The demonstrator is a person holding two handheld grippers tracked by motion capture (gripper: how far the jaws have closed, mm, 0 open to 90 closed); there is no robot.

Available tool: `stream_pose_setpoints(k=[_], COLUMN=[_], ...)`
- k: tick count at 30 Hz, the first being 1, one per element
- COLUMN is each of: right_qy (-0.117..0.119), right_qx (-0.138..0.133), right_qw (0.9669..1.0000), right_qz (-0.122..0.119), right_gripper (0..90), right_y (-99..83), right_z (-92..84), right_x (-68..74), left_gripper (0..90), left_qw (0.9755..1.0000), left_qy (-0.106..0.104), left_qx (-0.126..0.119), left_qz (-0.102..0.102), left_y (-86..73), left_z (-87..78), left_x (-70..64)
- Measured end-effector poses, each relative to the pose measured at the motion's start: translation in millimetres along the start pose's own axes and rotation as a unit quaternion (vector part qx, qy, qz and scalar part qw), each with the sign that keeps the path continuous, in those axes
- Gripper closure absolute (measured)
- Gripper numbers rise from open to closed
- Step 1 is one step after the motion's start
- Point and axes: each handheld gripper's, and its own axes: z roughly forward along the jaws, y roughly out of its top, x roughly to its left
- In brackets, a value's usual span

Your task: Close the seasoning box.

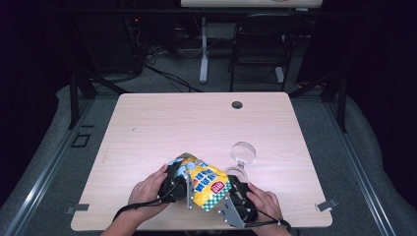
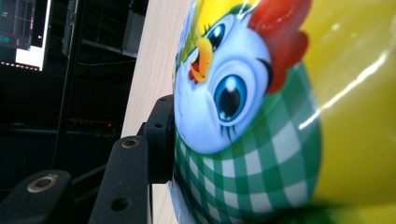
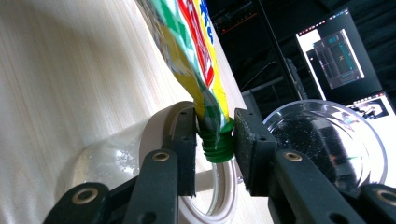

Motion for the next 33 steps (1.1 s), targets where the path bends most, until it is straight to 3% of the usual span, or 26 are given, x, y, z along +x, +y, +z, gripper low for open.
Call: stream_pose_setpoints(k=[14,20,33], right_qy=[0.003,0.001,-0.005], right_qx=[0.003,-0.004,-0.011], right_qw=[0.9999,0.9995,0.9991], right_qz=[0.017,0.032,0.041], right_gripper=[70.5,70.5,70.5], right_y=[0.2,-0.4,-2.4], right_z=[0.0,0.0,1.2], right_x=[-0.5,-1.2,-1.2], left_gripper=[56.8,56.9,56.9], left_qw=[1.0000,0.9998,0.9992], left_qy=[0.005,0.016,0.031], left_qx=[-0.001,-0.001,0.002], left_qz=[0.002,0.009,0.025], left_y=[0.5,1.9,4.5], left_z=[-0.7,-2.4,-3.8], left_x=[1.3,2.8,4.9])
